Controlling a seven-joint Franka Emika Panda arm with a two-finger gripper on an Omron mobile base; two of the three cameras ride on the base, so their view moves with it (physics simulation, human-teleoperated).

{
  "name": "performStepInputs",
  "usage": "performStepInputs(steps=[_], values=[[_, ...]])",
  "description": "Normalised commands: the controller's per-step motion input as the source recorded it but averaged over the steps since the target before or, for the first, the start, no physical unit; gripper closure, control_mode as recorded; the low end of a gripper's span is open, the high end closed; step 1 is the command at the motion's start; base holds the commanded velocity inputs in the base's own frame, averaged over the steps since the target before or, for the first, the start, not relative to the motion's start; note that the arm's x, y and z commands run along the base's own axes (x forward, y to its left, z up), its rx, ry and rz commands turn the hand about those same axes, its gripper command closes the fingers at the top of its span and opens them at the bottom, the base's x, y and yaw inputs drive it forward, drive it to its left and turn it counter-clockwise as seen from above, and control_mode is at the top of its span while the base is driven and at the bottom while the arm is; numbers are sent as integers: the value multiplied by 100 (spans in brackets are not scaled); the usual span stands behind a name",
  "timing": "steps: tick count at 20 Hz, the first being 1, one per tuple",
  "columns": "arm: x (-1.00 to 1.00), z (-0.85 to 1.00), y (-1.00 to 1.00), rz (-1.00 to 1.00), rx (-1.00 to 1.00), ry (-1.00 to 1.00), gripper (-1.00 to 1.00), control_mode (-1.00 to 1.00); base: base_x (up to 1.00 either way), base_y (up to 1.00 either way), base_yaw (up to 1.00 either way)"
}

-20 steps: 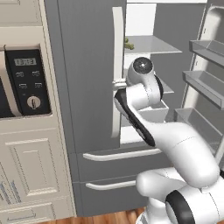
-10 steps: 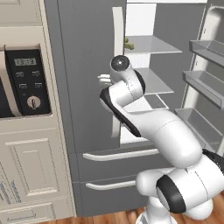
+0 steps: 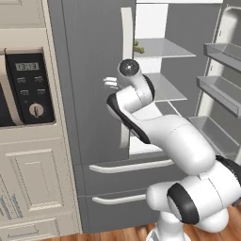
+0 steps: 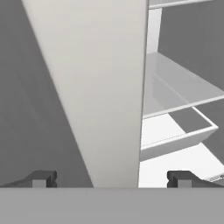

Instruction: Retrieve the butter from the fridge and place it on a plate on the dining table. Then retrieve the butter knife by the fridge and place it near the plate.

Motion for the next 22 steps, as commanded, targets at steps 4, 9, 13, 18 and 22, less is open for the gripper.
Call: performStepInputs(steps=[4, 9, 13, 18, 22], values=[[17, 0, 0, 0, 0, -4, -100, -100, 0, 0, 0], [29, 0, 0, 0, -1, 1, -100, -100, 0, 0, 0], [43, 0, 0, 0, -4, 6, -100, -100, 0, 0, 0], [34, 0, 0, 0, -6, 1, -100, -100, 0, 0, 0], [17, 0, 0, 0, 0, 0, -100, -100, 0, 0, 0]])
